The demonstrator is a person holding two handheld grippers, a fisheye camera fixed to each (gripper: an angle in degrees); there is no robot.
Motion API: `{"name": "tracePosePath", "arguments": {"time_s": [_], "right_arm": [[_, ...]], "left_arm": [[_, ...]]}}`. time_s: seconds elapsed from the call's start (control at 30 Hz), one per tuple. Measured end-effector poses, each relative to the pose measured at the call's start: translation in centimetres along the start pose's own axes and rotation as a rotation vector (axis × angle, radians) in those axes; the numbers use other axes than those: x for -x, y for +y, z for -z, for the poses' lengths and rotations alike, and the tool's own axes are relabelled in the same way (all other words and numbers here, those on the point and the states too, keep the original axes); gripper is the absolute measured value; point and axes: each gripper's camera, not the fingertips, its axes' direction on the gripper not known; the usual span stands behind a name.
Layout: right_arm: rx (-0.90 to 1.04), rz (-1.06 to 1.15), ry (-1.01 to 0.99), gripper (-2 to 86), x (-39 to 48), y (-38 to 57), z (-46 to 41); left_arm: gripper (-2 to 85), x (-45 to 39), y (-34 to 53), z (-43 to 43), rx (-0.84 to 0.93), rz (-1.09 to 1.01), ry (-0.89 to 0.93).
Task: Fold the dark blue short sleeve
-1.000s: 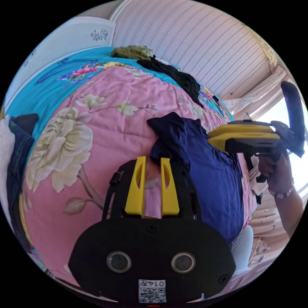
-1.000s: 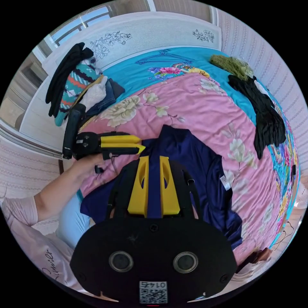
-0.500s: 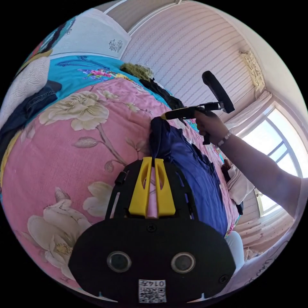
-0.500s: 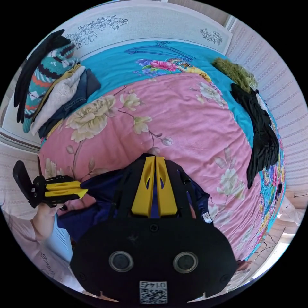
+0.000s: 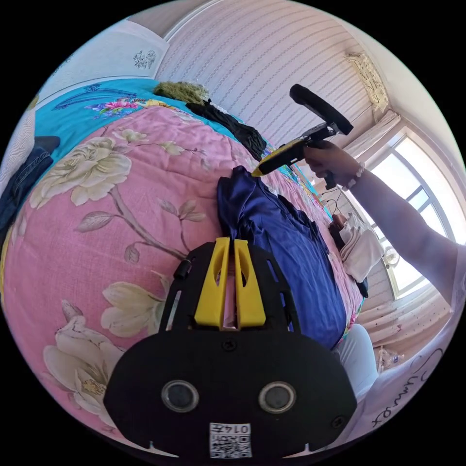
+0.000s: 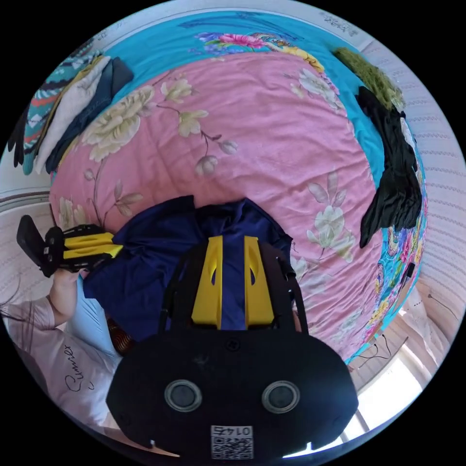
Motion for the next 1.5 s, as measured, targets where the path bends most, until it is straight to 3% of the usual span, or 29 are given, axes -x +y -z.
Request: {"name": "tracePosePath", "arguments": {"time_s": [0.1, 0.23, 0.33, 0.5, 0.63, 0.73, 0.8, 0.93, 1.23, 1.5], "right_arm": [[-0.112, 0.003, -0.11, 7.4, 0.4, -2.2, 1.4], [0.02, 0.035, -0.1, 8.8, 2.0, -5.8, -2.2], [-0.056, 0.054, -0.137, 1.2, 2.4, -6.8, -0.5], [-0.14, 0.121, -0.135, -0.6, 3.7, -9.1, 2.7], [-0.067, 0.153, -0.092, 0.6, 4.5, -10.5, 3.2], [0.107, 0.123, -0.08, 9.8, 3.7, -10.6, 0.7], [0.212, 0.128, -0.1, 10.7, 3.1, -10.2, -1.4], [0.135, 0.144, -0.119, 1.2, 2.5, -8.6, -1.1], [-0.183, 0.274, -0.125, -0.6, 4.7, -7.6, 0.6], [-0.136, 0.347, -0.024, -0.1, 7.8, -6.8, -7.7]], "left_arm": [[-0.9, 0.4, -0.1, -0.1, 0.01, 0.004, 0.0], [-0.9, 1.1, -0.1, 0.0, 0.002, 0.023, 0.025], [-0.9, 1.7, 0.1, 0.9, -0.062, 0.045, 0.055], [-0.9, 3.0, 0.2, 2.5, -0.128, 0.076, 0.052], [-1.0, 4.1, 0.3, 1.6, -0.095, 0.106, 0.08], [-0.9, 4.1, 0.1, 0.8, -0.065, 0.096, 0.066], [-0.9, 3.9, -0.1, 0.3, -0.052, 0.083, 0.055], [-0.9, 3.8, -0.2, 0.0, -0.051, 0.079, 0.053], [-1.0, 3.8, 0.0, 1.3, -0.182, 0.112, -0.005], [-0.8, 5.2, -0.1, -2.1, -0.097, 0.185, -0.006]]}}
